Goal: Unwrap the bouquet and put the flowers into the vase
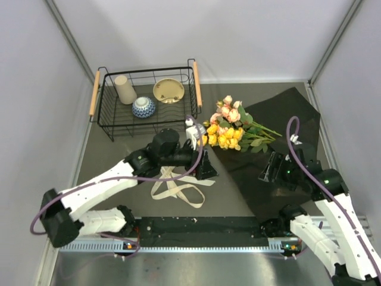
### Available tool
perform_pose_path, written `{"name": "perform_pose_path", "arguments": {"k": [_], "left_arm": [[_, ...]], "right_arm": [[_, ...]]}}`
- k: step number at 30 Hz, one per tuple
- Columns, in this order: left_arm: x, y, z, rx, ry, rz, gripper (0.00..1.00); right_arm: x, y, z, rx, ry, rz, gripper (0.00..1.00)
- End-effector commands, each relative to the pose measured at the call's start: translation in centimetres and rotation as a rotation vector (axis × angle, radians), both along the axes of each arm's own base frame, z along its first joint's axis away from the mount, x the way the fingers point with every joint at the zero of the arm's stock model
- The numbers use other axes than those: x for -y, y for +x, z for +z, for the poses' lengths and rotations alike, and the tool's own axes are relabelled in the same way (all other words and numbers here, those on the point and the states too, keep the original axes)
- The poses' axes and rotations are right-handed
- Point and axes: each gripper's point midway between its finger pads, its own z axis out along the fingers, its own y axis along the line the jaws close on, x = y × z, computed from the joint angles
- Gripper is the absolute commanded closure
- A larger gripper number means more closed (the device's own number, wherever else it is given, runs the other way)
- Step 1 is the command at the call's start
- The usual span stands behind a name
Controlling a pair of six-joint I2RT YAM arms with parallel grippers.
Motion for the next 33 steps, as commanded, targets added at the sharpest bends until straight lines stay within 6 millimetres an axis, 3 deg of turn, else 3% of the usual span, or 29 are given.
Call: {"name": "perform_pose_path", "arguments": {"k": [1, 3, 5, 6, 7, 8, 9, 11, 12, 14, 15, 17, 19, 21, 23, 27, 30, 31, 33], "left_arm": [[2.8, 1.6, -0.1, 0.028, 0.002, -0.036, 0.16], [4.6, 2.5, -0.9, 0.037, 0.035, -0.053, 0.17], [6.3, 3.1, -1.0, 0.062, 0.048, -0.076, 0.21], [7.4, 3.5, -2.7, 0.045, 0.082, -0.083, 0.23], [8.2, 3.7, -3.3, 0.046, 0.096, -0.088, 0.24], [9.2, 4.2, -3.1, 0.058, 0.091, -0.094, 0.25], [10.3, 4.8, -5.3, 0.037, 0.12, -0.099, 0.28], [12.1, 6.3, -5.6, 0.05, 0.119, -0.095, 0.33], [12.7, 6.9, -8.8, 0.011, 0.191, -0.094, 0.38], [14.0, 9.2, -9.6, 0.057, 0.243, -0.063, 0.4], [13.9, 9.5, -12.8, 0.017, 0.329, -0.064, 0.42], [14.6, 10.7, -13.3, 0.042, 0.362, -0.065, 0.45], [14.6, 11.1, -15.5, 0.025, 0.409, -0.059, 0.46], [14.6, 11.0, -17.0, -0.001, 0.424, -0.058, 0.47], [14.8, 10.8, -17.8, -0.027, 0.411, -0.056, 0.48], [14.9, 9.6, -19.3, -0.088, 0.379, -0.074, 0.49], [14.4, 9.1, -20.0, -0.106, 0.367, -0.069, 0.49], [14.3, 8.9, -20.3, -0.112, 0.37, -0.067, 0.48], [13.9, 8.7, -21.1, -0.122, 0.381, -0.066, 0.48]], "right_arm": [[-0.8, 0.4, 3.1, 0.051, 0.065, -0.022, 0.3], [1.0, 2.4, 4.4, 0.091, -0.064, -0.045, 0.29], [3.2, 5.8, 4.1, 0.082, -0.235, -0.113, 0.23], [4.2, 7.5, 4.8, 0.11, -0.294, -0.152, 0.19], [4.2, 9.2, 3.5, 0.061, -0.332, -0.136, 0.19], [4.6, 11.6, 3.6, 0.096, -0.312, -0.182, 0.2], [4.3, 12.9, 3.1, 0.089, -0.278, -0.182, 0.23], [4.3, 15.5, 1.0, 0.064, -0.275, -0.199, 0.31], [3.8, 17.4, 0.7, 0.107, -0.258, -0.195, 0.43], [3.1, 18.9, -1.5, 0.088, -0.266, -0.166, 0.5], [2.2, 20.1, -1.9, 0.116, -0.252, -0.148, 0.57], [1.0, 20.8, -3.4, 0.083, -0.237, -0.116, 0.68], [0.0, 21.7, -5.4, 0.046, -0.219, -0.112, 0.71], [1.0, 22.3, -7.7, 0.006, -0.269, -0.162, 0.69], [2.5, 22.7, -8.5, -0.008, -0.317, -0.226, 0.69], [7.6, 21.9, -10.4, -0.077, -0.339, -0.407, 0.65], [12.2, 20.4, -9.7, -0.083, -0.335, -0.546, 0.64], [13.5, 20.0, -8.3, -0.045, -0.334, -0.587, 0.64], [16.9, 17.7, -8.1, -0.056, -0.355, -0.69, 0.63]]}}
